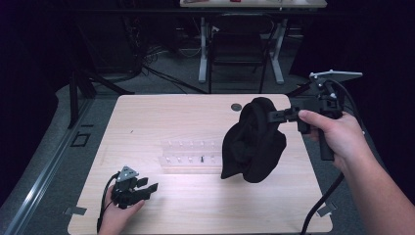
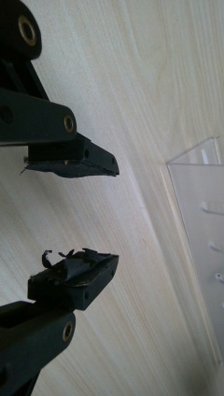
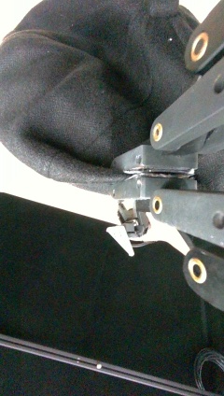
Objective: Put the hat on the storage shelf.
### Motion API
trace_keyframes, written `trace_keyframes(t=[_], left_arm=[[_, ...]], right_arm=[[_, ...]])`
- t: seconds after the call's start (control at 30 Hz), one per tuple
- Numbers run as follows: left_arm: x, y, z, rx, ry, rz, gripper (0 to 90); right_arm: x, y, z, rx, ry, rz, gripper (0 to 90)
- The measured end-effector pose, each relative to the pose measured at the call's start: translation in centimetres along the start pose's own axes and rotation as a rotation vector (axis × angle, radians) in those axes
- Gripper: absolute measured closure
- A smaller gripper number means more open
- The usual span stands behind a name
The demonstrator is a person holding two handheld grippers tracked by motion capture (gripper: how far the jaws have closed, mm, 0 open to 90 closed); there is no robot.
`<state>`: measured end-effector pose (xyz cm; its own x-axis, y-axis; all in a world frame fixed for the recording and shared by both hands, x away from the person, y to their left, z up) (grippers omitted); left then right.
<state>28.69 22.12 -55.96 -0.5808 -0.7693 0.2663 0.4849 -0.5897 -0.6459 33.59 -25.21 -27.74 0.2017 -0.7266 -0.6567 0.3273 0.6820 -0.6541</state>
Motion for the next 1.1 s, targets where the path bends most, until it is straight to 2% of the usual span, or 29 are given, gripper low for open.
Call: trace_keyframes(t=[0.33, 0.57, 0.7, 0.93, 1.1], left_arm=[[-0.1, 0.0, 0.0, 0.013, -0.002, 0.008, 50.4], [0.0, 0.0, 0.0, -0.001, 0.003, 0.001, 50.4], [0.0, 0.1, 0.0, 0.013, -0.001, 0.006, 50.1], [-0.1, 0.0, 0.1, -0.001, 0.005, 0.001, 50.1], [0.0, 0.1, 0.1, 0.009, 0.003, 0.006, 50.1]], right_arm=[[-0.3, 0.3, 0.6, 0.012, -0.001, 0.016, 88.5], [-0.7, 0.5, 1.1, 0.018, -0.003, 0.027, 88.5], [-0.8, 0.7, 1.3, 0.021, -0.001, 0.028, 88.5], [-0.9, 1.1, 2.1, 0.033, 0.003, 0.029, 88.5], [-1.1, 1.9, 2.9, 0.037, 0.000, 0.029, 88.5]])
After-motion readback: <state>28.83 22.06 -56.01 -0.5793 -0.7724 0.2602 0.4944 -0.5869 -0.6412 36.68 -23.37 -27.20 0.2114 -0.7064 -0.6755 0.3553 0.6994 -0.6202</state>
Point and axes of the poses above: each handheld gripper's, and its own axes: y roughly forward along the jaws, z roughly out of its top, x roughly to its right, the point moved 1 cm from there along y, roughly forward along the jaws, and after that the axes turned 8 degrees about -z, right-handed, at the moved point
